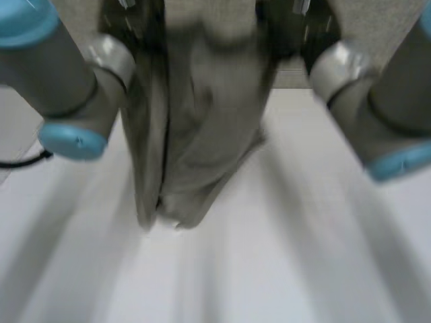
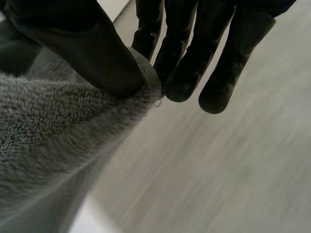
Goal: Fold the towel.
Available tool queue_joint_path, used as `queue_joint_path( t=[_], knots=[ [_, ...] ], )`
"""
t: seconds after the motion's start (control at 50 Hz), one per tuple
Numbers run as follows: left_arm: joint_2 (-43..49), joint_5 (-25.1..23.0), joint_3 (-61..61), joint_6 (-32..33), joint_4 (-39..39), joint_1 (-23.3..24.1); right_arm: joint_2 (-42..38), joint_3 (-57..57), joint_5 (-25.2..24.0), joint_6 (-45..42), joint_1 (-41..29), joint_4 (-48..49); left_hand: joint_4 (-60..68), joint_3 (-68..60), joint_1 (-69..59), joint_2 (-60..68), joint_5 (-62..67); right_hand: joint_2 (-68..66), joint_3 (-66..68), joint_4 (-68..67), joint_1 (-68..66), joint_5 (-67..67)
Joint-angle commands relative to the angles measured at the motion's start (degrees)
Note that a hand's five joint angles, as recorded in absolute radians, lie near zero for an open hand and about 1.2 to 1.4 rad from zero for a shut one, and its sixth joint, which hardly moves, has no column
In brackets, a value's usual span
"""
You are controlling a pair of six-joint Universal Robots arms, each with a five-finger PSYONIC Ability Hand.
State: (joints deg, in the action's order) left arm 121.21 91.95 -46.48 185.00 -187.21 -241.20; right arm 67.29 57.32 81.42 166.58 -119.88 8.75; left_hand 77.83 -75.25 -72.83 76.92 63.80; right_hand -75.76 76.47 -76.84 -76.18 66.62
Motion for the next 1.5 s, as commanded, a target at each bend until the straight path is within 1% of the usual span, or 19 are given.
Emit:
queue_joint_path(
  t=[0.02,0.14,0.22,0.34,0.46,0.56,0.68,0.7,0.72,0.76,0.78,0.9,1.0,1.16,1.24,1.28,1.34,1.38,1.5],
  knots=[
    [-7.2,8.1,1.9,-9.3,-7.9,-1.1,0.2,-14.7,2.4,4.9,0.1,4.4,2.2,-4.8,-7.2,3.1,6.2,-4.2,3.5,-3.2,-3.8,3.4],
    [-10.9,7.4,-7.5,-9.7,-8.2,-3.5,1.4,-11.0,-1.7,4.0,-1.0,-0.1,2.2,-4.8,-7.2,3.1,6.2,-4.2,3.5,-3.2,-3.8,3.4],
    [-14.6,2.5,-21.8,-9.7,-8.6,-5.1,2.1,-2.4,-7.8,-2.6,-1.1,-7.0,2.2,-4.8,-7.2,3.1,6.2,-4.2,3.5,-3.2,-3.8,3.4],
    [-18.0,-5.2,-42.7,-9.7,-9.6,-7.0,2.2,8.4,-8.5,-10.7,-3.7,-11.4,2.2,-4.8,-7.2,3.1,6.2,-4.2,3.5,-3.2,-3.8,3.4],
    [-18.7,-8.5,-56.0,-9.5,-13.1,-7.2,3.0,25.3,-8.6,-14.4,-5.4,-11.5,2.2,-4.8,-7.2,3.1,6.2,-4.2,3.5,-3.2,-3.8,3.4],
    [-18.2,-9.7,-65.7,-6.0,-15.8,-7.3,2.5,33.6,-8.5,-14.5,-7.2,-10.7,-13.9,11.3,8.9,-13.0,-9.9,-4.2,3.5,-3.2,-3.8,3.4],
    [-18.5,-9.8,-68.0,-1.0,-15.6,-7.6,1.0,39.3,-8.0,-15.4,-7.3,-9.8,-24.7,22.1,19.7,-23.8,-20.7,-4.2,3.5,-3.2,-3.8,3.4],
    [-18.7,-9.8,-68.0,0.5,-15.6,-8.1,1.2,39.8,-7.7,-15.5,-7.0,-9.8,-29.2,26.6,24.2,-28.3,-25.2,8.7,-9.4,9.8,9.1,-9.6],
    [-19.0,-9.8,-67.8,1.7,-15.3,-8.6,1.2,39.8,-7.7,-15.5,-7.0,-9.8,-32.3,29.7,27.3,-31.3,-28.2,8.8,-9.5,9.9,9.2,-9.7],
    [-19.9,-9.8,-67.6,2.6,-14.9,-9.0,1.5,40.8,-6.5,-15.5,-6.6,-9.9,-34.3,31.7,29.3,-33.4,-30.3,40.6,-41.3,41.7,41.1,-41.5],
    [-21.1,-9.8,-67.3,3.3,-14.4,-9.3,1.5,40.8,-6.5,-15.5,-6.6,-9.9,-37.1,34.6,32.1,-36.2,-33.1,40.8,-41.5,41.9,41.2,-41.6],
    [-24.9,-9.9,-65.7,3.3,-12.7,-9.7,4.1,42.6,-2.8,-14.8,-6.4,-9.5,-51.6,49.0,46.6,-50.7,-47.6,65.8,-66.5,66.8,66.2,-66.6],
    [-28.7,-10.1,-63.3,3.2,-12.5,-9.8,8.7,47.1,-2.2,-14.5,-6.3,-5.7,-63.5,61.0,58.5,-62.6,-59.5,65.8,-66.5,66.8,66.2,-66.6],
    [-27.2,-12.5,-61.4,3.6,-11.8,-10.0,14.9,54.4,-2.1,-14.7,-1.7,2.0,-65.3,62.7,60.3,-64.3,-61.2,65.8,-66.5,66.8,66.2,-66.6],
    [-22.9,-14.4,-60.3,4.4,-11.2,-10.0,15.9,56.6,-2.6,-15.1,1.2,3.5,-64.8,62.2,59.8,-63.8,-60.7,65.8,-66.5,66.8,66.2,-66.6],
    [-17.8,-15.2,-57.8,8.6,-9.4,-11.3,15.9,57.4,-2.8,-15.2,2.7,3.7,-63.8,61.2,58.7,-62.8,-59.7,65.8,-66.5,66.8,66.2,-66.6],
    [-16.1,-15.1,-56.7,11.0,-7.9,-12.5,15.9,58.3,-3.3,-15.3,5.3,3.7,-63.6,61.0,58.6,-62.7,-59.5,65.8,-66.5,66.8,66.2,-66.6],
    [-11.7,-15.0,-53.2,18.1,-2.1,-15.3,15.9,58.6,-4.0,-15.4,7.1,3.6,-63.2,60.7,58.2,-62.3,-59.2,65.8,-66.5,66.8,66.2,-66.6],
    [-9.4,-14.6,-50.6,25.7,8.1,-17.5,15.4,56.8,-5.2,-15.2,13.6,2.2,-63.6,61.0,58.6,-62.7,-59.5,65.8,-66.5,66.8,66.2,-66.6]
  ],
)
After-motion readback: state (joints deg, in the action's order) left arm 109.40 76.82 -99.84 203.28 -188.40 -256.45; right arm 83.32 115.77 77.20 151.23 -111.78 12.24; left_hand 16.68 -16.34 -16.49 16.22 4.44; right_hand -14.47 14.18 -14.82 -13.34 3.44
